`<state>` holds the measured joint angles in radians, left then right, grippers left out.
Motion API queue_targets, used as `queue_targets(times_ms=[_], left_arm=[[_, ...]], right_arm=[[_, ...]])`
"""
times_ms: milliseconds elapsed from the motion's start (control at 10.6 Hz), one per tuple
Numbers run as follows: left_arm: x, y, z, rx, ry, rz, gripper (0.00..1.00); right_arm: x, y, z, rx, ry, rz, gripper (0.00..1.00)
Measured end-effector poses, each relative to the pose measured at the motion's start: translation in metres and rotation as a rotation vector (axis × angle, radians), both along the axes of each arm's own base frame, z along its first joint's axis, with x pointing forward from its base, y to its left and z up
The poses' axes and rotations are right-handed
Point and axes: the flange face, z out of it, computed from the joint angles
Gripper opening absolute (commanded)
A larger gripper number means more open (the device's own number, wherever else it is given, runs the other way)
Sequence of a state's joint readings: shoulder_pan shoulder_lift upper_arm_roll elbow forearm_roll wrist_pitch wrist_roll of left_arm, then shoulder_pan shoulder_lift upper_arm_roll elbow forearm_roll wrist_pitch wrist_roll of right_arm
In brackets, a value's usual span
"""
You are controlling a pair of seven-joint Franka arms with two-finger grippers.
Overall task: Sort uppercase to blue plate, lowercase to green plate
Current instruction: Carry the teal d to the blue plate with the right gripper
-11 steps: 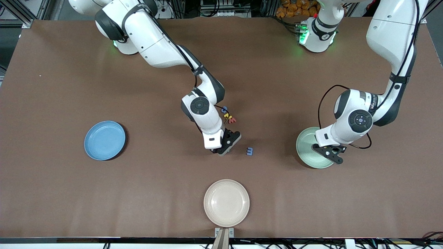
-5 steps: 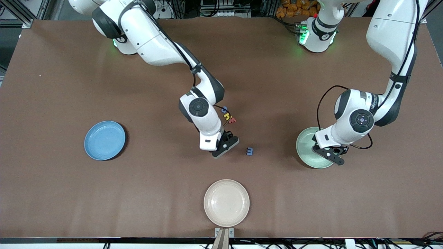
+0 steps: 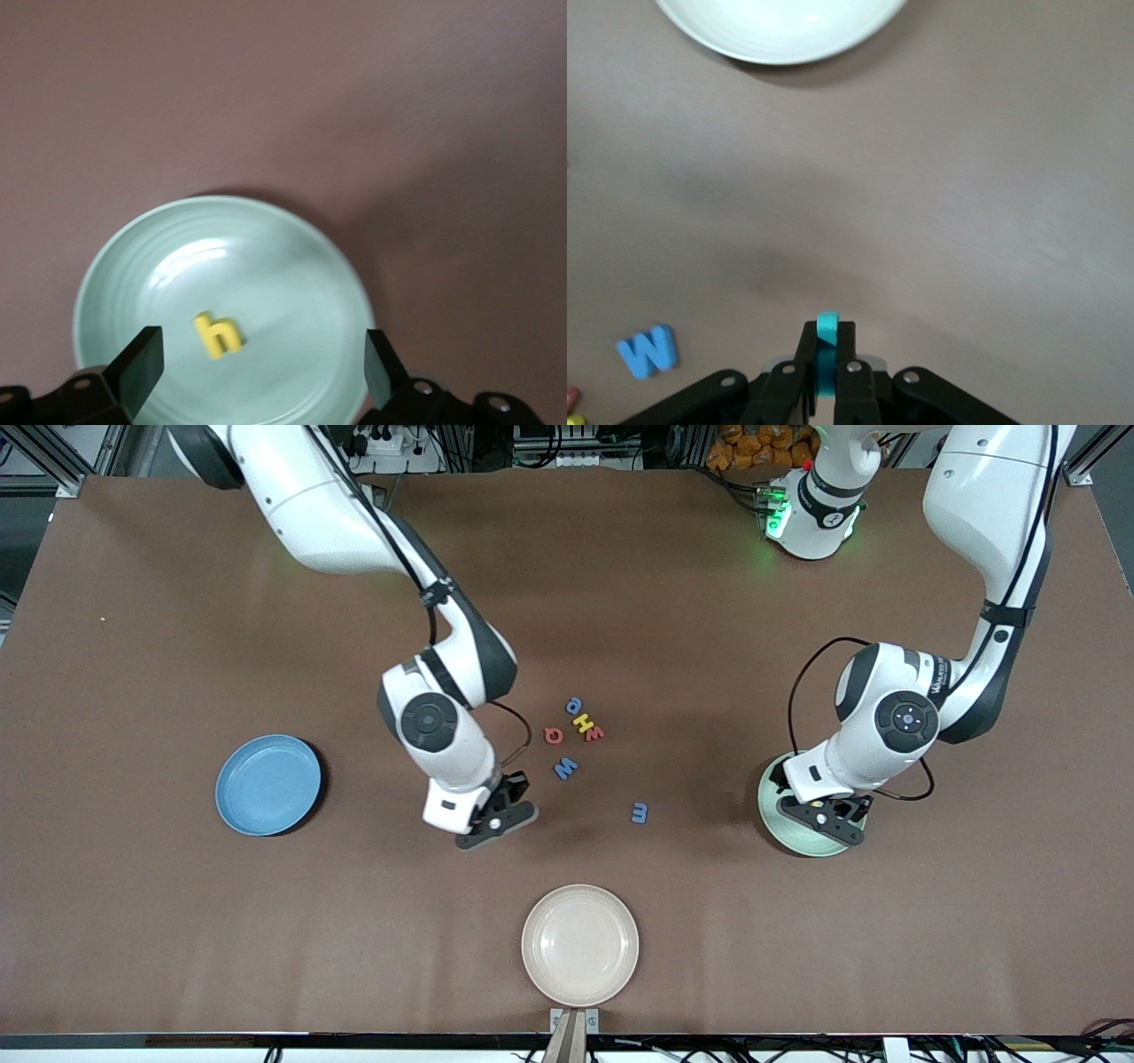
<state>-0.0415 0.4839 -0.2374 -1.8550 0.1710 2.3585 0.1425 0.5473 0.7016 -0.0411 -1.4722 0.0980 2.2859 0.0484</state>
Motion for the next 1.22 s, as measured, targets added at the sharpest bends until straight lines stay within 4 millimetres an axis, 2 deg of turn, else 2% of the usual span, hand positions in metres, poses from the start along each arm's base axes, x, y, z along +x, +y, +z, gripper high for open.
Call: queue_targets(times_ms=[188, 283, 471, 565, 754, 942, 1036, 1131, 1225], left_arm=[[-0.002, -0.031, 0.012, -0.010, 0.001, 0.044, 1.00], [-0.005, -0.051, 0.019, -0.013, -0.003, 0.063, 1.00], [-0.011, -0.085, 0.029, -0.022, -0.015, 0.062, 1.00], [-0.017, -0.109, 0.033, -0.040, -0.018, 0.058, 1.00], [-0.026, -0.150, 0.029, -0.063, -0.012, 0.060, 1.00], [-0.038, -0.190, 0.012, -0.069, 0.006, 0.085, 1.00], [-0.042, -0.208, 0.001, -0.063, 0.011, 0.092, 1.00], [-0.044, -0.221, -0.008, -0.058, 0.011, 0.101, 1.00], [-0.043, -0.230, -0.018, -0.059, 0.015, 0.118, 1.00]], right_arm=[[-0.007, -0.051, 0.012, -0.014, 0.023, -0.048, 0.00], [-0.007, -0.082, 0.017, -0.021, 0.036, -0.068, 0.00], [-0.005, -0.152, 0.022, -0.039, 0.075, -0.098, 0.00], [-0.002, -0.204, 0.022, -0.050, 0.115, -0.097, 0.00], [0.000, -0.274, 0.020, -0.055, 0.184, -0.097, 0.00], [-0.004, -0.330, 0.015, -0.048, 0.244, -0.084, 0.00], [-0.006, -0.352, 0.013, -0.042, 0.264, -0.070, 0.11], [-0.008, -0.372, 0.011, -0.034, 0.274, -0.055, 0.73], [-0.011, -0.394, 0.008, -0.027, 0.279, -0.053, 1.00]])
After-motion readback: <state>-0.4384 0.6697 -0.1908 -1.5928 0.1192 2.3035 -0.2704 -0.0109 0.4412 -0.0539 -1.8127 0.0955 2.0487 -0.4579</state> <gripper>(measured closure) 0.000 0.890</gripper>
